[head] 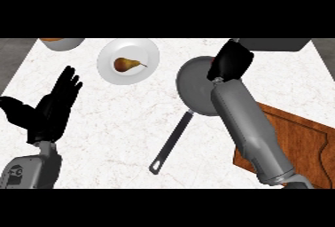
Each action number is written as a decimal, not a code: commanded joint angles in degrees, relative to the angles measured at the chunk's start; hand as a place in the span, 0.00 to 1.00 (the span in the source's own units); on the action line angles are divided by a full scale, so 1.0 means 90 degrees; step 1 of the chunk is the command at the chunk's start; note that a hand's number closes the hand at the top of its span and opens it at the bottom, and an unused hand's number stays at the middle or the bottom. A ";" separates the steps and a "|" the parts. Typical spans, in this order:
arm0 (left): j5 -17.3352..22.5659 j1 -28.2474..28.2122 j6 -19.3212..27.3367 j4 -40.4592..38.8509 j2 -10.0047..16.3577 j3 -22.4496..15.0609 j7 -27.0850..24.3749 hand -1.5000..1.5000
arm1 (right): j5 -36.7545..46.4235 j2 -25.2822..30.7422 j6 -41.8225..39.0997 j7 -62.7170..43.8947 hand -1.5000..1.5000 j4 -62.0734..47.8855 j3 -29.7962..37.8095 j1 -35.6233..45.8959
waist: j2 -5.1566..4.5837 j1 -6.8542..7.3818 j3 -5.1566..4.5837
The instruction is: Pick the bell pepper from the cutting board and place it in the pan
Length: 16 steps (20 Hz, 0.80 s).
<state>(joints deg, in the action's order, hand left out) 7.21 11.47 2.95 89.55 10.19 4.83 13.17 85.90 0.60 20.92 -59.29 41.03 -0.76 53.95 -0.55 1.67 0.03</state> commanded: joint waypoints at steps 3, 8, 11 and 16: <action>-0.0267 0.0107 0.0269 0.0281 -0.0107 -0.0235 0.0405 0.50 | -0.0139 -0.0028 0.0709 -0.0459 1.00 -0.1354 0.0723 0.0375 | -0.0031 0.0095 0.0004; -0.0092 0.0028 0.0093 0.0153 -0.0020 -0.0029 0.0136 0.50 | -0.1030 -0.0063 0.1679 -0.0352 0.00 -0.1077 0.1301 -0.0421 | -0.0011 0.0034 0.0005; -0.0037 -0.0352 -0.0087 0.0247 -0.0035 -0.0074 -0.0062 0.50 | -0.1341 -0.0064 0.2260 0.0249 0.00 -0.1511 0.1483 -0.0513 | -0.0016 0.0079 0.0004; -0.0180 -0.0330 0.0023 0.0357 -0.0100 -0.0164 -0.0016 0.50 | -0.1615 -0.0064 0.3132 0.1028 0.00 -0.1250 0.1471 -0.0500 | 0.0017 0.0010 0.0005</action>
<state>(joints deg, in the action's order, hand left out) 5.94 9.85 3.52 91.32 9.39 3.99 13.29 73.88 0.38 40.03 -52.20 29.28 12.37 50.00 -0.54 1.68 0.08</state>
